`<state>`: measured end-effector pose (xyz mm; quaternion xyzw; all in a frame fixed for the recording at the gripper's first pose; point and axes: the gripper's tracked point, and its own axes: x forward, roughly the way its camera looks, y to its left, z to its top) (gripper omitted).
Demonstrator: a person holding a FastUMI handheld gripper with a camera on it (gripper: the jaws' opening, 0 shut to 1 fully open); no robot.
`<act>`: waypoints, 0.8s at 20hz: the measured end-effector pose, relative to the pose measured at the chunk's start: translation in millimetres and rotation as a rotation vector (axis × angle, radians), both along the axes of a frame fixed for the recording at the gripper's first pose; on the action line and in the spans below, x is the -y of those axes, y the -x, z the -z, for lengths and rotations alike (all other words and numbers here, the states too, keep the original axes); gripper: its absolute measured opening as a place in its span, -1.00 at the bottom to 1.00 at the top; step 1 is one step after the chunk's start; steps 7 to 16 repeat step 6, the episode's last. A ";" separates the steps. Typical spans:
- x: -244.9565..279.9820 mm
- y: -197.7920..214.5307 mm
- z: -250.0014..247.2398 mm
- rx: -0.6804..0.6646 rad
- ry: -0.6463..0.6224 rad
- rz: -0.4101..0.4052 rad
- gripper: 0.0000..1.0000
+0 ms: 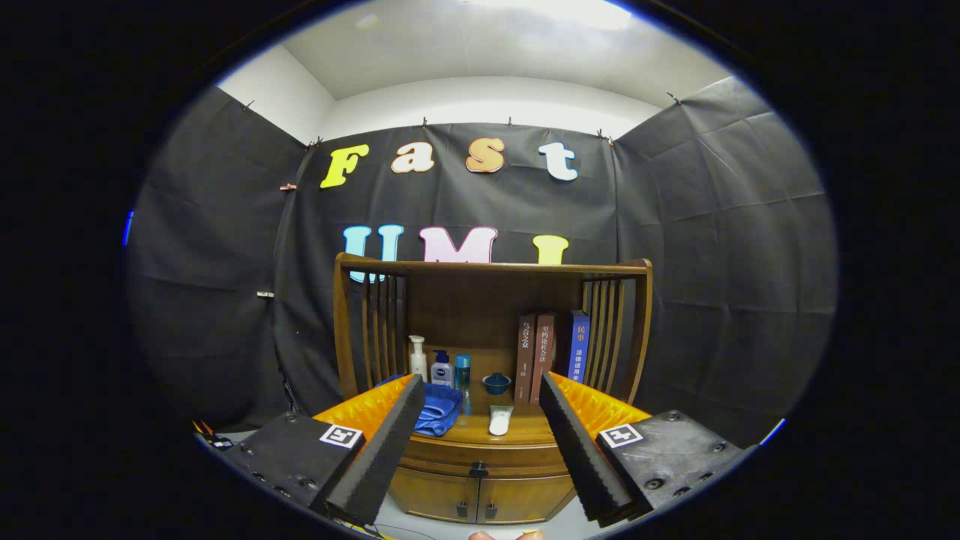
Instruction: Pull open the drawer, take out the items inside it, and place them on the countertop above the cabinet.
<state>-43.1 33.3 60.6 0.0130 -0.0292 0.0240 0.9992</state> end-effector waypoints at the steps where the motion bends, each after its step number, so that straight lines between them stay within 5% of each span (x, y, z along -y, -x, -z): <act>1: -0.1 -0.6 0.1 0.001 0.002 0.001 0.98; 16: 3.4 -0.2 -3.0 0.018 -0.002 0.019 0.98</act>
